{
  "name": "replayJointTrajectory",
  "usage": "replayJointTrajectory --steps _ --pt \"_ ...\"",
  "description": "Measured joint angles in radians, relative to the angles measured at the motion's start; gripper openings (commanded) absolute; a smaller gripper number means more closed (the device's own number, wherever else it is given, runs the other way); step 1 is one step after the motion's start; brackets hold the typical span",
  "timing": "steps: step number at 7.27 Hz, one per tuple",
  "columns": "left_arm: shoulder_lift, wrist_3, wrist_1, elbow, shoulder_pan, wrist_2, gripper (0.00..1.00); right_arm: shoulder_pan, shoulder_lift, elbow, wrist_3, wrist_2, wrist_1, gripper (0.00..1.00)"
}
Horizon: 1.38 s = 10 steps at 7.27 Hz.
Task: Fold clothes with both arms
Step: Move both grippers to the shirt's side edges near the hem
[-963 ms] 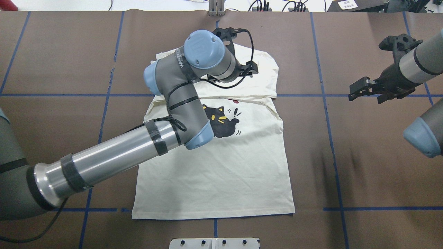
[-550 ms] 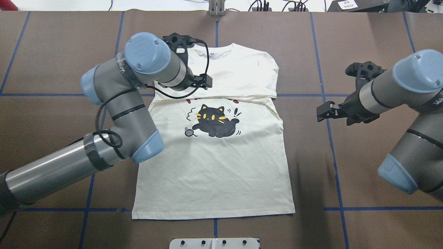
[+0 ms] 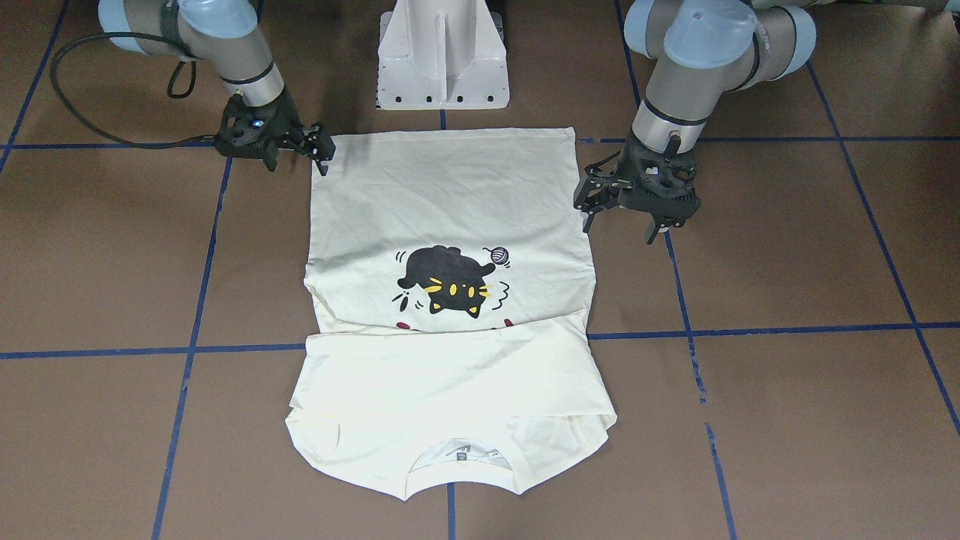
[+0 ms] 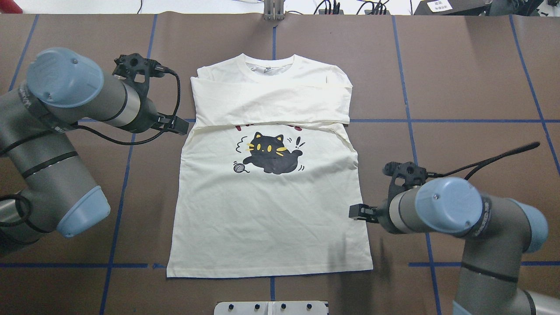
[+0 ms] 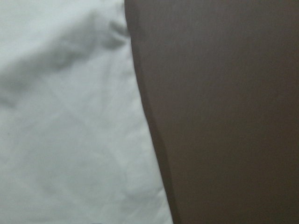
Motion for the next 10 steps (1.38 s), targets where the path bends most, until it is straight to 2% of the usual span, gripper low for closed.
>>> replayJointTrajectory --steps 2,6,7,9,10 --pt "0.023 0.001 0.001 -0.011 0.003 -0.002 1.00 -0.123 -0.002 0.003 0.081 -0.092 -0.001 1.00" --pt "0.012 -0.003 -0.002 -0.016 0.008 -0.004 1.00 -0.158 -0.012 -0.013 0.096 -0.098 -0.006 1.00" --pt "0.010 -0.004 -0.002 -0.016 0.008 -0.004 1.00 -0.157 -0.012 -0.016 0.095 -0.097 -0.009 0.93" --pt "0.010 -0.003 -0.002 -0.015 0.009 -0.004 1.00 -0.156 -0.012 -0.017 0.095 -0.092 -0.012 0.35" --pt "0.010 -0.003 -0.002 -0.015 0.009 -0.004 1.00 -0.156 -0.011 -0.016 0.096 -0.084 -0.012 0.16"
